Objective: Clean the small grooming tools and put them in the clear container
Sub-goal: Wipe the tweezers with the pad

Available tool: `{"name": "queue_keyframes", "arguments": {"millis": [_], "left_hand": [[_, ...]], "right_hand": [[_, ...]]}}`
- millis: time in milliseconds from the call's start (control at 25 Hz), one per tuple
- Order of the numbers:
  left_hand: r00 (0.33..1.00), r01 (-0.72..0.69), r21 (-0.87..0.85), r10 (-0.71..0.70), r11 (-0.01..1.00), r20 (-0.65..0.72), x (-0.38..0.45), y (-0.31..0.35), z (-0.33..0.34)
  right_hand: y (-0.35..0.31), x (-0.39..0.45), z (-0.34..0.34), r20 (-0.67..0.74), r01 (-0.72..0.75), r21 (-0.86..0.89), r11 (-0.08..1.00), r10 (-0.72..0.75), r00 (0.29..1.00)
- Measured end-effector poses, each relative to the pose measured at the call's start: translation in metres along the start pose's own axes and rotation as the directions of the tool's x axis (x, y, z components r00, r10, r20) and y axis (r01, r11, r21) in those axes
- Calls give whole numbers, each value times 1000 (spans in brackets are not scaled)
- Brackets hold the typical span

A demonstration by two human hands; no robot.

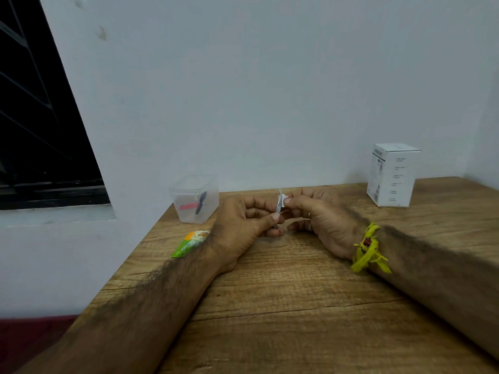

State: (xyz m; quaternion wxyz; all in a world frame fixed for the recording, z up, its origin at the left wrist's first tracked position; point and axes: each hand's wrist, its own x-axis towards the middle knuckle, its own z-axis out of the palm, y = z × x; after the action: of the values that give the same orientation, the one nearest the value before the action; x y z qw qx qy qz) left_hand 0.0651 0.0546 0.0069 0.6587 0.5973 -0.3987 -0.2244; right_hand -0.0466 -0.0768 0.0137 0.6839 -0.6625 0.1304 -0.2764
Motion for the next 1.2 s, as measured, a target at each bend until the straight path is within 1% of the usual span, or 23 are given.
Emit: {"name": "queue_keyframes", "arguments": {"millis": [80, 200, 400, 560, 720, 760, 880, 920, 1040, 1120, 1200], "left_hand": [[1000, 1, 0, -1, 1000, -20, 0, 1, 0], [1000, 26, 33, -26, 999, 0, 1, -1, 1], [999, 37, 14, -37, 999, -20, 2, -2, -2], [998, 67, 37, -68, 997, 16, 3, -2, 1], [997, 69, 5, -69, 998, -18, 3, -2, 0], [997, 70, 2, -70, 998, -21, 3, -2, 0], [997, 72, 11, -72, 997, -9, 3, -2, 1], [997, 70, 13, -70, 997, -12, 3, -2, 1], [998, 55, 9, -54, 998, -39, 4, -4, -1], [998, 50, 16, -49, 999, -30, 4, -4, -1], [999, 51, 41, -51, 998, -3, 4, -3, 0]], "right_hand": [[0, 0, 1, -15, 5, -3, 1000, -5, 1000], [-3, 2, -2, -66, -22, 94, 995, 28, 997], [0, 0, 1, 1, -18, 6, 1000, 18, 1000], [-3, 3, -3, -30, -41, 100, 994, 44, 999], [2, 2, 0, -19, -14, -11, 1000, 13, 1000], [3, 2, 1, -22, -8, -18, 1000, 8, 1000], [1, 2, -1, -41, -16, 31, 999, 17, 999], [1, 3, -2, -38, -17, 24, 1000, 18, 999], [5, 2, 1, -3, 2, -67, 998, -2, 1000], [4, 2, 1, -18, 0, -53, 999, -1, 1000], [1, 2, -2, -51, -12, 17, 1000, 13, 999]]}}
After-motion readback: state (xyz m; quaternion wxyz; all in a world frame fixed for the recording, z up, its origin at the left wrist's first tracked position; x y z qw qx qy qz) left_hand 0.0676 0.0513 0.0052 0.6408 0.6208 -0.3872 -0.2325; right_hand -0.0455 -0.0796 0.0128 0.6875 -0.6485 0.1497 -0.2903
